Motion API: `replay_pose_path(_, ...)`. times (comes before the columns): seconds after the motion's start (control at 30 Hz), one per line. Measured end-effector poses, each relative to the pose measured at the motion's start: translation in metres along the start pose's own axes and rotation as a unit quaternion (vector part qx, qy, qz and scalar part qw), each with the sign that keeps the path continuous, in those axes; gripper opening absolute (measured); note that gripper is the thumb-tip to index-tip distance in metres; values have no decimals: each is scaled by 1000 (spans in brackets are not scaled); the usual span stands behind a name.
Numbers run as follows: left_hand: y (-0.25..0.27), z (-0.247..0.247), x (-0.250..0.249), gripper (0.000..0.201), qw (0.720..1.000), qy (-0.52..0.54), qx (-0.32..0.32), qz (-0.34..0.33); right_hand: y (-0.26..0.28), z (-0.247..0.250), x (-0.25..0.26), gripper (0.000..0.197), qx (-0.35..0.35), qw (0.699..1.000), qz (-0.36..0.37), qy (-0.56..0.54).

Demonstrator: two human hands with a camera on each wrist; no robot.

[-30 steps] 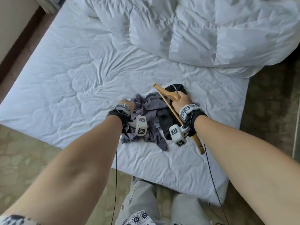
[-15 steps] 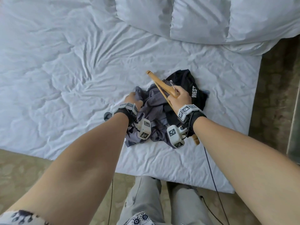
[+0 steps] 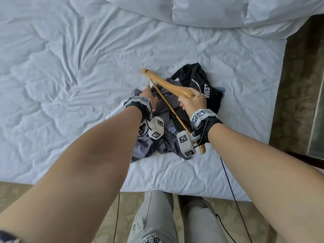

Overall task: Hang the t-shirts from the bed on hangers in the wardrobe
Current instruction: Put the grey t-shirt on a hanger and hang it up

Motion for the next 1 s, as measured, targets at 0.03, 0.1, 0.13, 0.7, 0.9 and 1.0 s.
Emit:
replay_pose_path(0.03, -1, -2, -2, 64, 999, 36, 5, 9, -1, 2, -1, 22, -5, 1000, 0, -5)
replay_pose_path(0.1, -7, -2, -1, 48, 995, 90, -17, 33, -3, 9, -4, 19, -26, 1000, -1, -14)
replay_pose_path(0.13, -9, -3, -1, 40, 998, 58, -13, 25, -3, 12, -4, 18, -35, 999, -2, -18)
replay_pose_path(0.7, 120, 76, -34, 37, 980, 153, -128, 21, 37, 61, 74, 23, -11, 998, 54, 37)
replay_pose_path(0.9, 198, 95, -67, 17, 978, 79, -172, -84, 80, 101, 115, 24, 33, 989, 129, 61)
replay_pose_path(1.0, 240, 108, -85, 15, 968, 5, -219, -121, 105, 121, 135, 46, 84, 976, 178, 89)
Point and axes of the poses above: each hand's wrist, its own y-axis away from the middle knuckle, its own z-axis out of the back of the hand, x = y × z, the point moved 6 cm from there along -y, towards the middle knuckle, and after that the axes turned 5 degrees about z, right-handed, at the moved point
